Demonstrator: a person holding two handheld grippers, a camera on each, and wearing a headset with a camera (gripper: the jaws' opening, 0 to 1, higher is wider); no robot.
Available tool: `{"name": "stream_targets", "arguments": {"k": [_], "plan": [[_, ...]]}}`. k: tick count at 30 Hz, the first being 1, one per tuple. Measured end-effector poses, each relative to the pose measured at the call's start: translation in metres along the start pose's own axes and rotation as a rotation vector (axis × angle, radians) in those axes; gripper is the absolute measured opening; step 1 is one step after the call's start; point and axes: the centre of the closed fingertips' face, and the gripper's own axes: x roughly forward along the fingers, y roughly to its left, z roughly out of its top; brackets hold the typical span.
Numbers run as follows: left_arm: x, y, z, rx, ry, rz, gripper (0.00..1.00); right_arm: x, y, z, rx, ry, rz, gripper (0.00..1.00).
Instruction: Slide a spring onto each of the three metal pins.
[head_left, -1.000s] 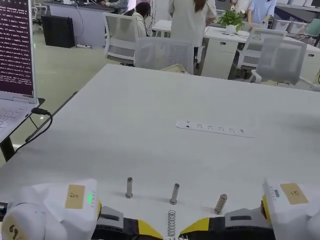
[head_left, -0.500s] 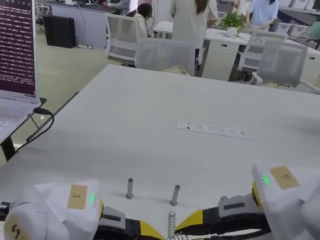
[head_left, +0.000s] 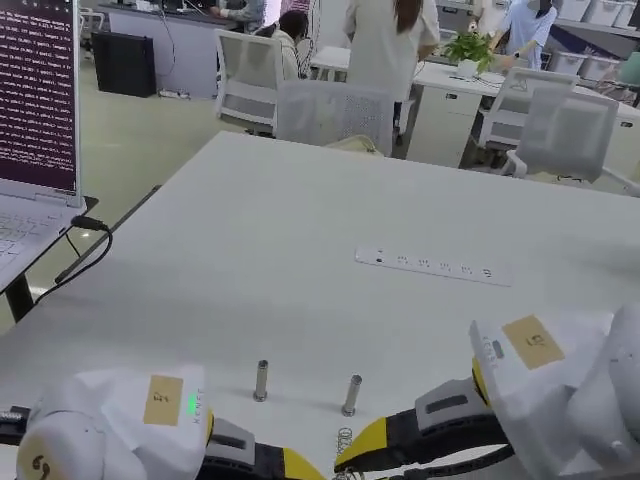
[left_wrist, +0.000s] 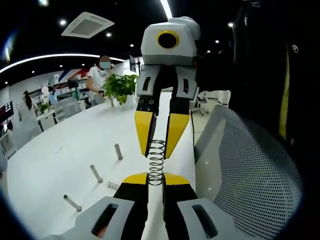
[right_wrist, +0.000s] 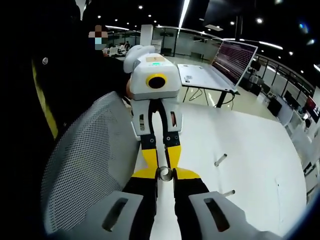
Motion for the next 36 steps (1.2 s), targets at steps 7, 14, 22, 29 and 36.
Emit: {"name": "stream_targets", "arguments": {"k": [7, 14, 22, 29, 36], "plan": [[-0.001, 0.0, 0.002, -0.002, -0.013, 0.001, 0.02, 0.001, 0.002, -0.003, -0.028, 0.05, 0.027, 0.11], [0.001, -0.001, 0.004, 0.003, -0.017, -0.004, 0.02, 0.003, 0.003, -0.008, -0.054, 0.097, 0.06, 0.1], [0.001, 0.001, 0.005, 0.004, -0.02, 0.002, 0.02, 0.007, 0.003, -0.008, -0.079, 0.13, 0.085, 0.1], [0.002, 0.001, 0.006, 0.005, -0.023, 0.003, 0.02, 0.01, 0.003, -0.012, -0.099, 0.163, 0.099, 0.09], [0.002, 0.001, 0.006, 0.002, -0.028, 0.0, 0.02, 0.008, 0.003, -0.015, -0.107, 0.179, 0.101, 0.09]]}}
